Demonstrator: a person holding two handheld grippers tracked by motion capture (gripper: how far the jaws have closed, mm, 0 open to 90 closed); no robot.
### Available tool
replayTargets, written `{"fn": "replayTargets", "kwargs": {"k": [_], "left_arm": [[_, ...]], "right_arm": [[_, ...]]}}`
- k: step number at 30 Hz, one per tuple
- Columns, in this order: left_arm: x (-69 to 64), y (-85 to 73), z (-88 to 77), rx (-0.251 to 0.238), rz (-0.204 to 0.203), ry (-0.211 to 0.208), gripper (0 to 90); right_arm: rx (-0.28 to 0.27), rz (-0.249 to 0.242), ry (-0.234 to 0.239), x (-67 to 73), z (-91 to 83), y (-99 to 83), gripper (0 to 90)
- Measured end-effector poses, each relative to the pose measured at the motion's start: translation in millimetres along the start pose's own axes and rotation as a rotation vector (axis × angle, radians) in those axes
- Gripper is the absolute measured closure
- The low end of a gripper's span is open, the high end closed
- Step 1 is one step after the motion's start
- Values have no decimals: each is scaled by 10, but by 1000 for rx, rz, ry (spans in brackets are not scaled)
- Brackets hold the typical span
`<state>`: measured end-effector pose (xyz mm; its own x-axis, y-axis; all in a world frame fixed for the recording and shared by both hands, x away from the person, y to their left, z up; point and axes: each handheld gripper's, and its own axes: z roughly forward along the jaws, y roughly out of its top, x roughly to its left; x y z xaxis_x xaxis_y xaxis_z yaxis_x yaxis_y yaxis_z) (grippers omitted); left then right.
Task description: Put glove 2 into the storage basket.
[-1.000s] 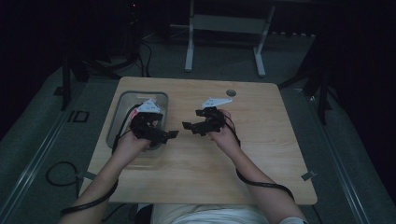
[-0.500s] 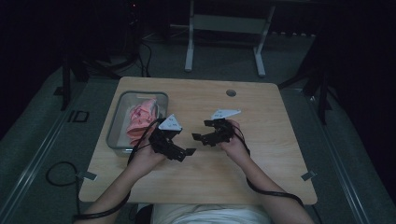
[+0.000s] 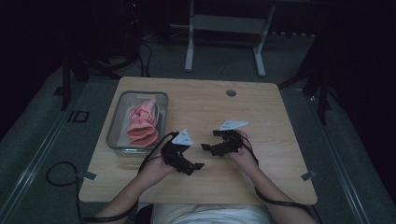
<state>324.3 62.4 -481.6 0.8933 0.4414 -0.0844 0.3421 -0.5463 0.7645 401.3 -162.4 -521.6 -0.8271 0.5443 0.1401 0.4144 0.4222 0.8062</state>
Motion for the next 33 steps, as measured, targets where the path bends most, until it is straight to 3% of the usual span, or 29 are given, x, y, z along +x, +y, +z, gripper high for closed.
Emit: {"fn": "replayTargets", "kwargs": {"k": [10, 17, 24, 31, 33], "left_arm": [[-77, -73, 201, -13, 26, -25, 58], [-125, -163, 350, 24, 71, -38, 58], [-171, -238, 482, 15, 70, -80, 58], [-187, -282, 567, 13, 64, -92, 58], [-192, -303, 599, 17, 71, -76, 58]], "right_arm": [[0, 8, -27, -56, -109, -190, 144], [15, 12, -35, -50, -183, -328, 144], [29, 1, -75, -58, -289, -446, 145], [36, 25, -79, -83, -375, -573, 145], [38, 28, -86, -91, -392, -604, 145]]}}
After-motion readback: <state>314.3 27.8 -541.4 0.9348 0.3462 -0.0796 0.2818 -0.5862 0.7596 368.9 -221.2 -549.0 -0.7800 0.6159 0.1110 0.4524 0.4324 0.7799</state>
